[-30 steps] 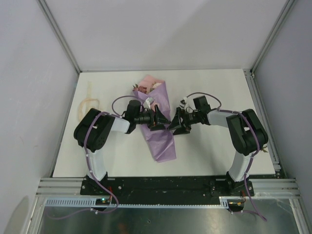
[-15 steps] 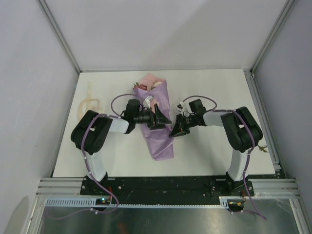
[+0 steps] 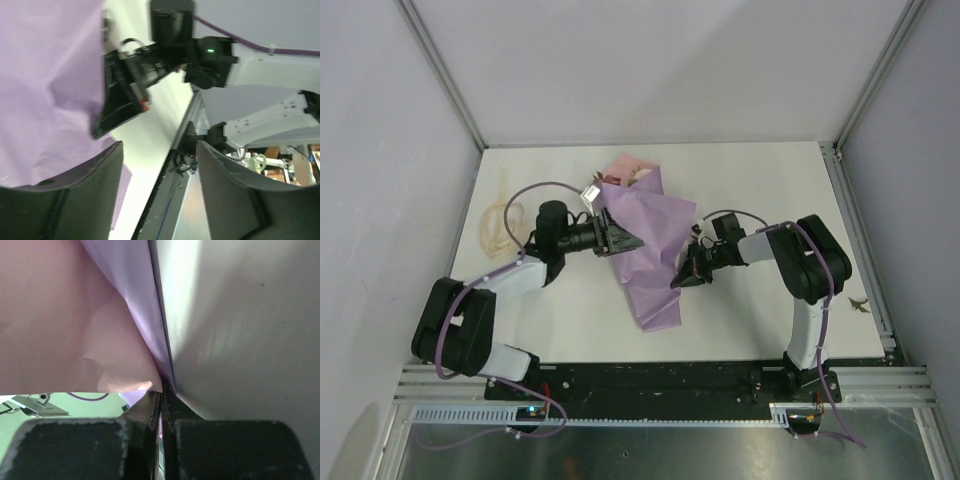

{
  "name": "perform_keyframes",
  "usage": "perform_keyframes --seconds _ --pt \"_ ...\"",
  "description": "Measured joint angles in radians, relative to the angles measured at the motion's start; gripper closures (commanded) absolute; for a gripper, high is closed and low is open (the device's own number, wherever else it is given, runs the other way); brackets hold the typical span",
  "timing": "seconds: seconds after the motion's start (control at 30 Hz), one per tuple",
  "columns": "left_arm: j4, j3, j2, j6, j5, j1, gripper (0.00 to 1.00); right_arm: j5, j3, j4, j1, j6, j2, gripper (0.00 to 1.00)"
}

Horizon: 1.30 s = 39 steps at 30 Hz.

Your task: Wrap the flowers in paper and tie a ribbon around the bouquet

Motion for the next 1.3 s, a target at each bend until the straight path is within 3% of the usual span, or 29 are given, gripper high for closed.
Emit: perform_keyframes --seconds 0.13,0.3,0.47,0.7,0.87,0.97,1.1,1.2,1.3 --pt "-0.102 -0.025 0.019 0.056 -0.018 0.091 0.51 -0.006 -0.019 0.037 -0.004 0.034 0.000 1.00" --pt "-0.185 -0.026 0.081 0.130 -0.048 0.176 0.38 -0.008 -0.026 0.050 -0.007 0.050 0.000 1.00" --pt "-0.250 -0.020 0.151 0.213 -0.074 0.194 0.26 -0.008 -0.026 0.051 -0.009 0.050 0.000 1.00" --pt "-0.309 0.023 0.279 0.290 -0.092 0.188 0.21 -0.009 -0.026 0.051 -0.009 0.050 0.001 1.00" --pt "-0.298 0.134 0.377 0.294 -0.077 0.163 0.31 -0.013 -0.017 0.039 -0.013 0.033 0.006 1.00" --pt "-0.261 0.165 0.418 0.282 -0.060 0.148 0.50 -0.007 0.006 0.002 -0.013 0.005 0.008 0.99" --pt "-0.225 0.185 0.468 0.260 -0.035 0.138 0.72 0.006 0.032 -0.043 -0.013 -0.030 0.009 0.73" --pt "-0.219 0.200 0.494 0.260 -0.021 0.138 0.79 -0.013 0.048 -0.064 -0.013 -0.044 0.009 0.48" --pt "-0.216 0.229 0.510 0.261 -0.003 0.138 0.81 -0.032 0.069 -0.072 -0.013 -0.048 -0.001 0.34"
